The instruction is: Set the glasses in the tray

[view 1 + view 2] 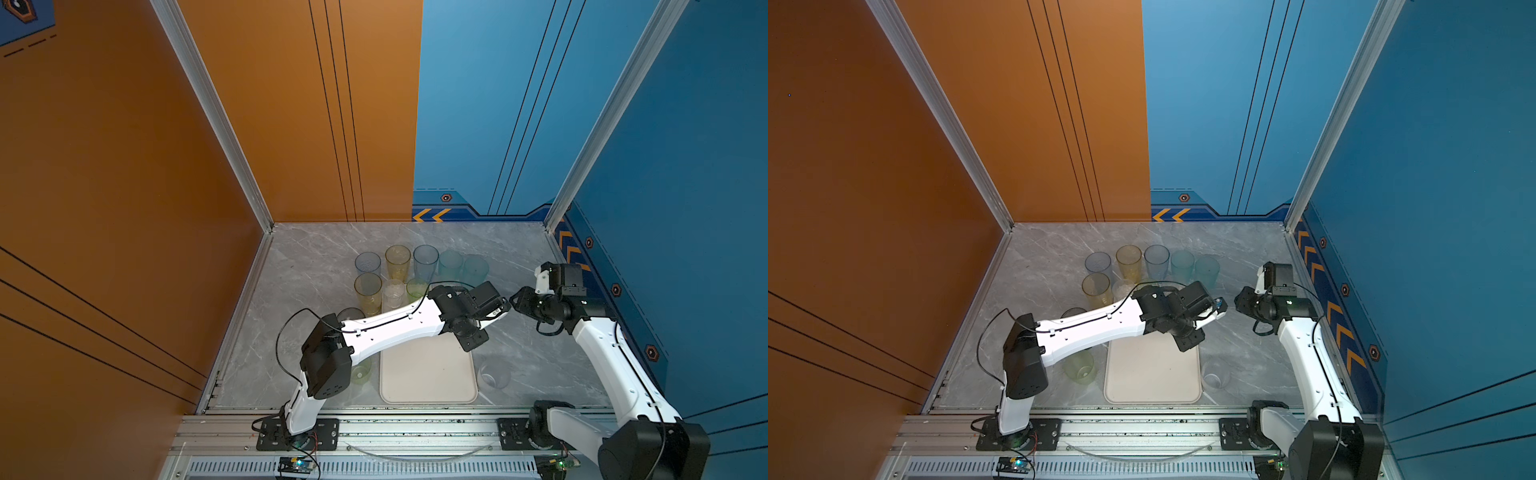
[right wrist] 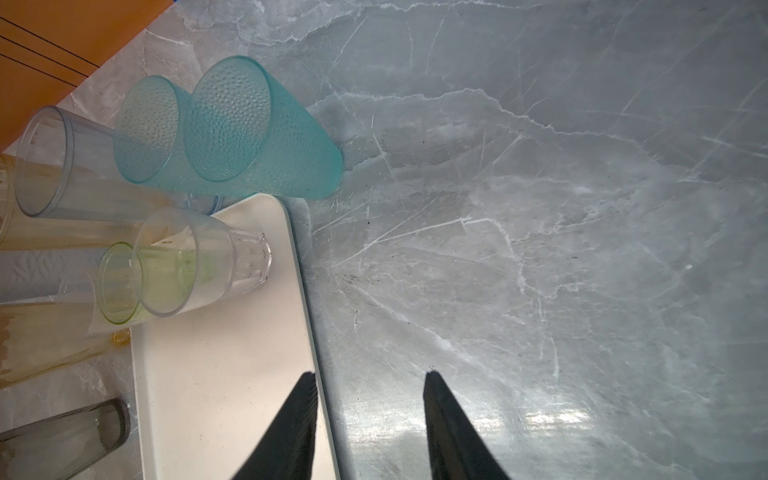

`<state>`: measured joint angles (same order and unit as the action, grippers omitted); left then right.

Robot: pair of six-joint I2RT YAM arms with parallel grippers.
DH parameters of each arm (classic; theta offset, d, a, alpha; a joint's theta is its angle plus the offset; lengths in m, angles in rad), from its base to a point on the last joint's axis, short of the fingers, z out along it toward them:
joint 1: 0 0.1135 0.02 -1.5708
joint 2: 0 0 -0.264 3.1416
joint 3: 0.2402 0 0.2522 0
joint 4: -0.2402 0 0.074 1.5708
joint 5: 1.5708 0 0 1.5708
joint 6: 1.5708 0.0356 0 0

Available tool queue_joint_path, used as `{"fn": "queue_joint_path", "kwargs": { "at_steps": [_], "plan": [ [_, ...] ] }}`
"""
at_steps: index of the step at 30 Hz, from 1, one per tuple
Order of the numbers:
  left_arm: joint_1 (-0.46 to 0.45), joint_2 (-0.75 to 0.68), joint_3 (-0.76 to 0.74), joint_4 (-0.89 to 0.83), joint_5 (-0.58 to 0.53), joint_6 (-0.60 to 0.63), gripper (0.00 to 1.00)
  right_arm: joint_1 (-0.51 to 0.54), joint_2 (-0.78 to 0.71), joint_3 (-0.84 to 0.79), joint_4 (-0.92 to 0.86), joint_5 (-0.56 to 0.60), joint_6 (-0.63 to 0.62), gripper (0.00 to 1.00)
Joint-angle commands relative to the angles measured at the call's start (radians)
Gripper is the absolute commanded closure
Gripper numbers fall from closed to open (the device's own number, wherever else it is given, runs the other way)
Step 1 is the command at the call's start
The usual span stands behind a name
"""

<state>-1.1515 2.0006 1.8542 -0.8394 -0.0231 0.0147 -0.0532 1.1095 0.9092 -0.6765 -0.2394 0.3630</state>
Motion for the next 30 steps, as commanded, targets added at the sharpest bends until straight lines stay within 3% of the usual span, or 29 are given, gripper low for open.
{"fn": "queue_joint_path", "kwargs": {
  "at_steps": [1, 4, 12, 30],
  "plan": [
    [-0.027, -0.017, -0.007, -0.022, 0.018, 0.011, 0.76, 0.010, 0.014, -0.006, 0.009, 0.013, -0.016, 0.59],
    [-0.046, -0.003, 0.000, -0.023, 0.047, 0.009, 0.70, 0.015, 0.019, -0.006, 0.006, 0.017, -0.015, 0.58],
    [-0.083, 0.022, 0.015, -0.021, 0.109, -0.003, 0.70, 0.016, 0.016, -0.006, -0.006, 0.026, -0.019, 0.58],
    [-0.101, 0.128, 0.093, -0.024, 0.127, -0.004, 0.70, 0.000, -0.010, -0.007, -0.027, 0.029, -0.033, 0.58]
  ]
}}
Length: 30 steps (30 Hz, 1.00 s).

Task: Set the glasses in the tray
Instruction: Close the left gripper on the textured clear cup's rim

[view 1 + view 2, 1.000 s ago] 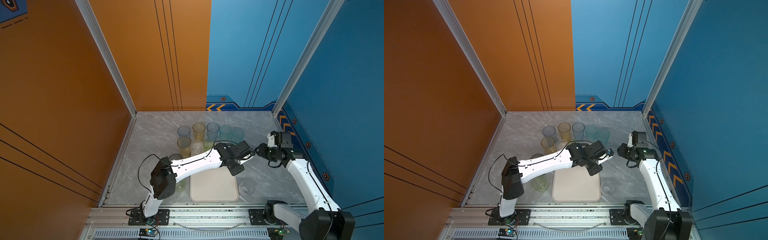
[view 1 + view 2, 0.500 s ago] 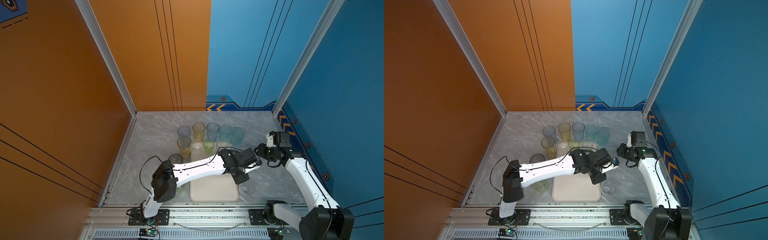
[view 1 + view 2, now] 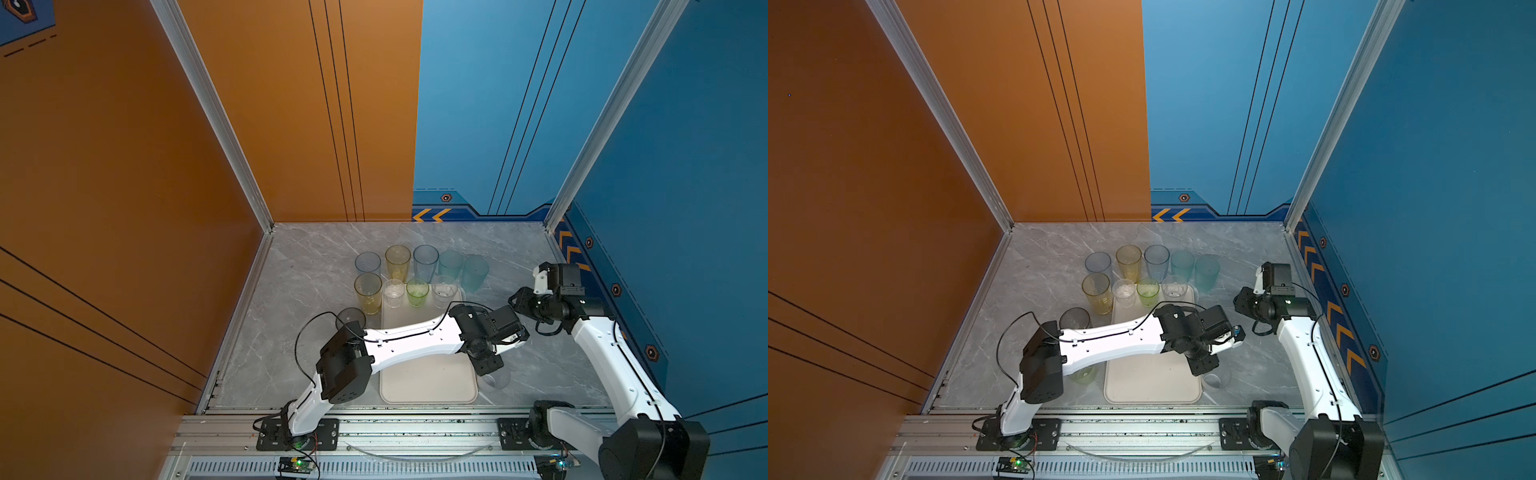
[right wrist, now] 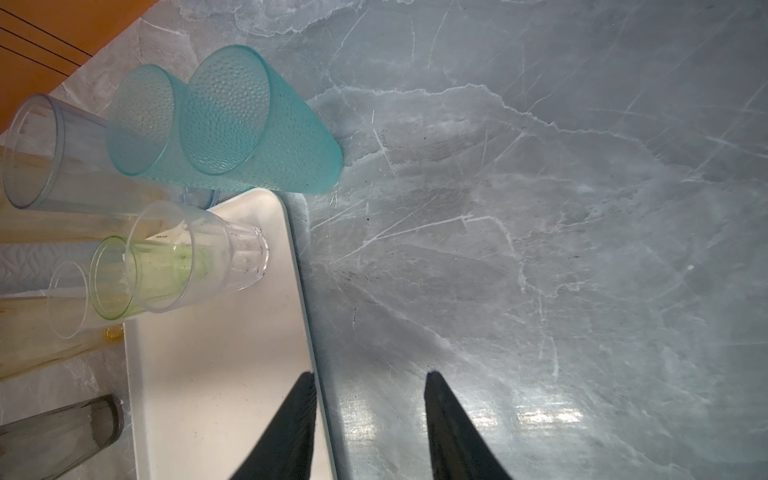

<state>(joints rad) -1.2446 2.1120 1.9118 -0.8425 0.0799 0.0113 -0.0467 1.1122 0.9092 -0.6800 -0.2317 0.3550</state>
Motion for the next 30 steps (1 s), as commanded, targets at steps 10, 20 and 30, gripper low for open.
{"fn": "queue_joint_path", "kwargs": {
  "at_steps": [10, 20, 30],
  "plan": [
    [-0.008, 0.076, 0.089, -0.048, 0.026, 0.018, 0.73, -0.015, -0.023, -0.005, -0.023, 0.010, -0.031, 0.58],
    [-0.006, 0.133, 0.154, -0.093, 0.008, 0.041, 0.85, -0.025, -0.026, -0.007, -0.023, -0.002, -0.040, 0.58],
    [-0.006, 0.134, 0.164, -0.102, -0.016, 0.054, 1.00, -0.028, -0.026, -0.013, -0.018, -0.008, -0.043, 0.58]
  ]
}}
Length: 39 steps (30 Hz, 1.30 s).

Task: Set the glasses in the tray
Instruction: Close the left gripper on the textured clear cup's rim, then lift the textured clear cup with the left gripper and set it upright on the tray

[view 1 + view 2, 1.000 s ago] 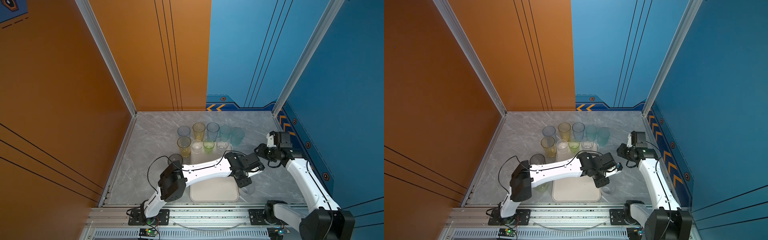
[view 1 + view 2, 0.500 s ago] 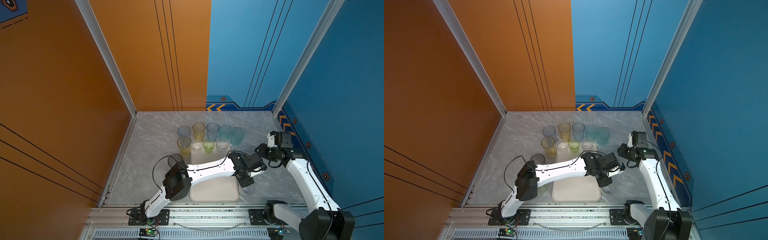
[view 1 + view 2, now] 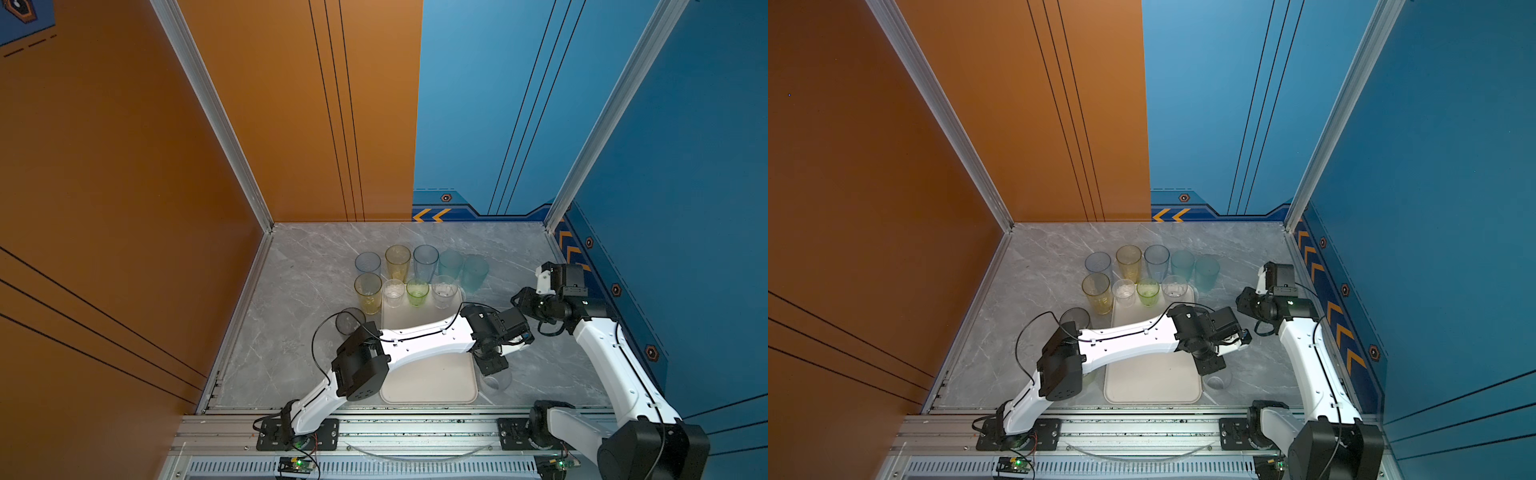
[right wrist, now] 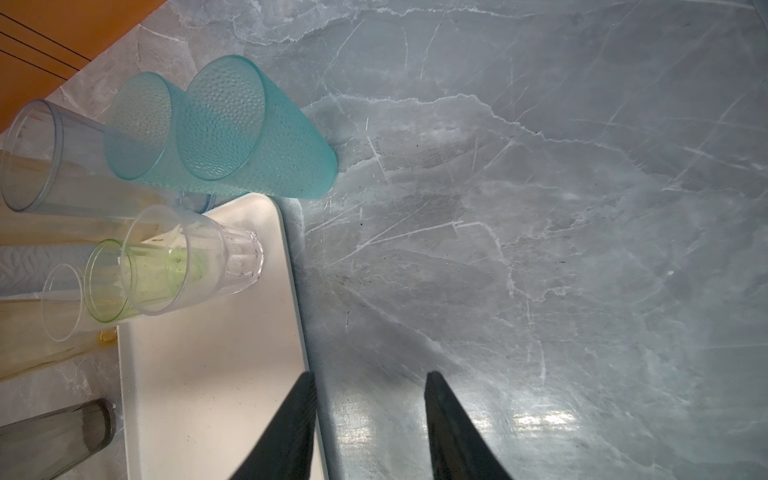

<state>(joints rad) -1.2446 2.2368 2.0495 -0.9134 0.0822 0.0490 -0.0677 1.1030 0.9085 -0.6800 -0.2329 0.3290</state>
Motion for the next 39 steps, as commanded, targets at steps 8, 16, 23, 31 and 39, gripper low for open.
{"fn": "queue_joint_path", "kwargs": {
  "at_steps": [8, 16, 23, 31, 39],
  "plan": [
    [0.049, -0.109, -0.043, -0.032, -0.125, 0.041, 1.00, -0.008, -0.017, -0.011, -0.016, -0.006, -0.016, 0.58],
    [0.173, -0.200, -0.123, -0.032, -0.193, 0.063, 1.00, 0.002, -0.010, -0.011, -0.009, -0.010, -0.006, 0.58],
    [0.259, -0.164, -0.100, -0.032, -0.191, 0.091, 1.00, 0.029, 0.007, -0.005, -0.007, 0.006, -0.003, 0.58],
    [0.313, -0.095, -0.040, -0.044, -0.194, 0.127, 1.00, 0.058, 0.054, 0.009, 0.005, 0.032, 0.001, 0.58],
    [0.343, -0.052, -0.004, -0.048, -0.184, 0.138, 1.00, 0.077, 0.108, 0.026, 0.019, 0.047, 0.002, 0.58]
  ]
}}
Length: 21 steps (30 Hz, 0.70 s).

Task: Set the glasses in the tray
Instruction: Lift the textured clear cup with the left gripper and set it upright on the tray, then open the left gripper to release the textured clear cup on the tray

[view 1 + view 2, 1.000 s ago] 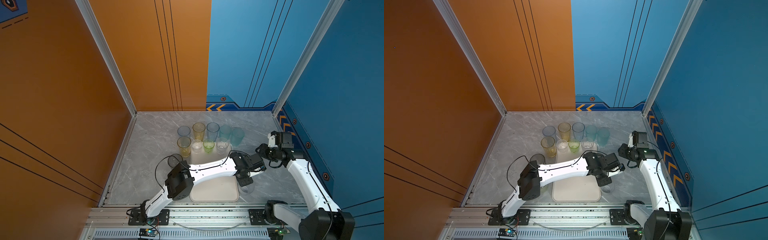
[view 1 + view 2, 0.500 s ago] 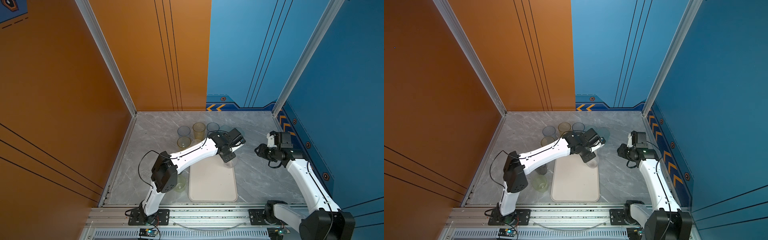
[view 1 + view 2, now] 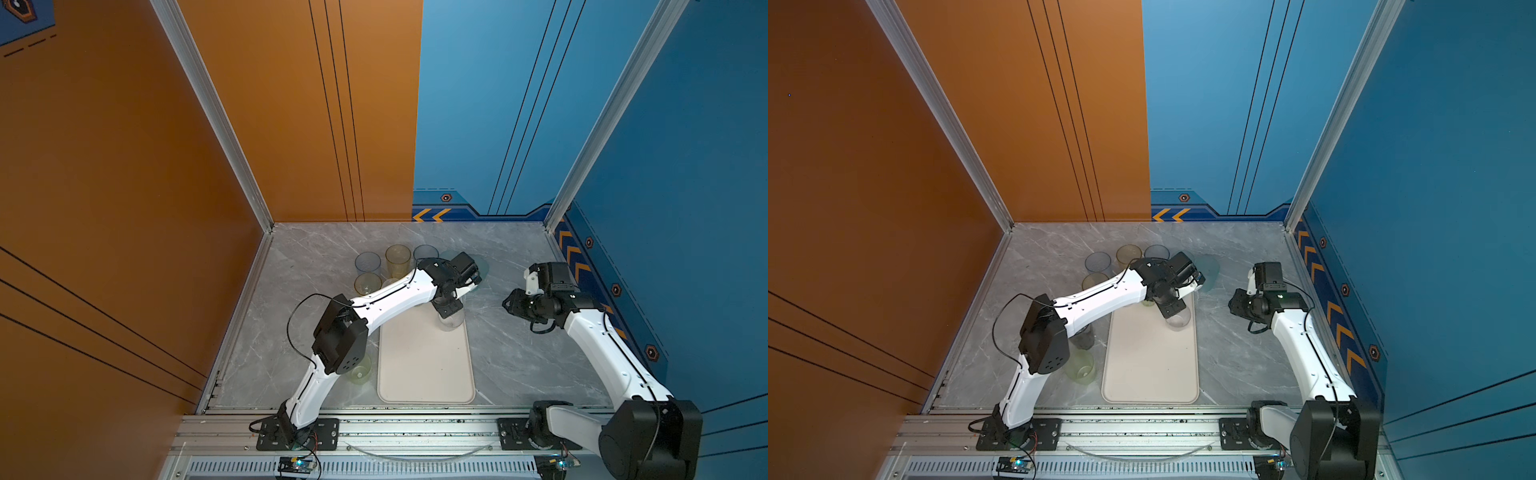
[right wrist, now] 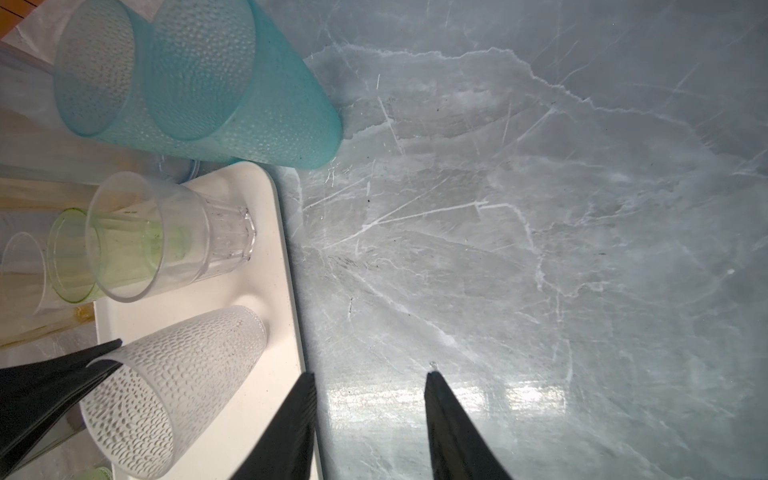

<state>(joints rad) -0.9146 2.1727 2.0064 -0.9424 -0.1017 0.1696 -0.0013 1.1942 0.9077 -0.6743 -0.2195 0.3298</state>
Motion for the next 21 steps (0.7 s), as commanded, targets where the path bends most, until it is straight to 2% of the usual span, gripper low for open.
{"fn": "queue_joint_path", "kwargs": {
  "at_steps": [1, 12, 21],
  "plan": [
    [0.016, 0.015, 0.043, -0.019, 0.003, 0.019, 1.00, 0.012, 0.022, 0.029, 0.014, 0.034, 0.003, 0.58],
    [0.030, 0.051, 0.078, -0.019, 0.080, 0.021, 1.00, 0.029, 0.063, 0.037, 0.030, 0.043, 0.006, 0.58],
    [0.034, 0.082, 0.116, -0.063, 0.102, 0.021, 1.00, 0.038, 0.086, 0.040, 0.044, 0.041, 0.011, 0.58]
  ]
}}
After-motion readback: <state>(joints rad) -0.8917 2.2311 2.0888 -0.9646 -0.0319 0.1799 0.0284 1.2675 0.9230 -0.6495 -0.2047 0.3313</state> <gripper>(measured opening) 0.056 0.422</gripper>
